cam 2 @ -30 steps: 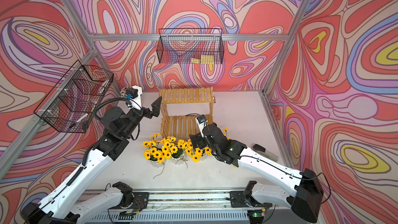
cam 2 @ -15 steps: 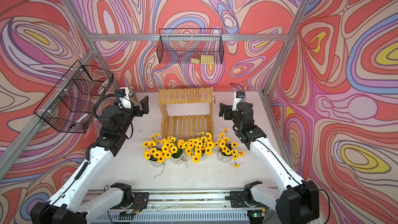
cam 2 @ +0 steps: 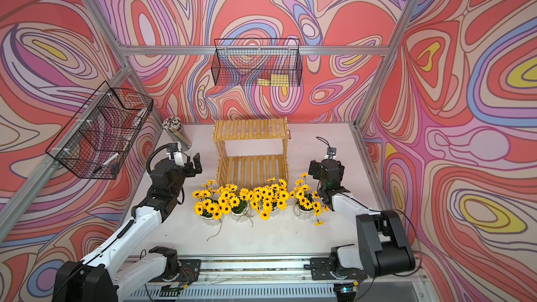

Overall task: Take the sunflower pots off the shelves
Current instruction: Reset both arms

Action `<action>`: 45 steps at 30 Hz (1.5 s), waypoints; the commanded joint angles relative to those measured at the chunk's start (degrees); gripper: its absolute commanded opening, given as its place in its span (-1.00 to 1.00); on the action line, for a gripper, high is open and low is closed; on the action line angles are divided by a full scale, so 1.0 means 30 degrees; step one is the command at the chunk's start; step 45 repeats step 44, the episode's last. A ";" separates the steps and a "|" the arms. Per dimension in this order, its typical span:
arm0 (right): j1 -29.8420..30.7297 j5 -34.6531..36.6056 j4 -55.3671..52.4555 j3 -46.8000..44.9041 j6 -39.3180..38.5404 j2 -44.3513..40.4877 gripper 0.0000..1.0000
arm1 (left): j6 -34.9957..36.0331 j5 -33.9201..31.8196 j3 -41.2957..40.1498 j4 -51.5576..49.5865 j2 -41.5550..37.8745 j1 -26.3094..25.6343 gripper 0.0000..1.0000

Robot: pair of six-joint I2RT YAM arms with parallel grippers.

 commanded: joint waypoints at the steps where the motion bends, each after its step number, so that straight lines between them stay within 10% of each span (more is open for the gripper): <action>1: -0.0747 0.0427 0.5998 -0.0686 -0.0918 0.1655 0.97 | -0.0006 -0.0833 -0.0880 0.1578 -0.0205 0.0472 1.00; 14: -0.1627 -0.2243 0.9337 -0.0758 -0.1127 0.5209 0.96 | 0.1095 -0.1204 -0.4660 0.5749 0.1097 0.0899 0.99; 23: -0.1630 -0.2157 1.0026 -0.1051 -0.1160 0.5386 0.96 | 0.2307 -0.1203 -0.6795 1.6060 0.7435 0.1100 0.99; 45: -0.1620 -0.2406 0.9966 -0.0983 -0.1303 0.5421 0.96 | 0.2136 -0.1909 -0.5248 1.5522 1.0132 0.1108 0.99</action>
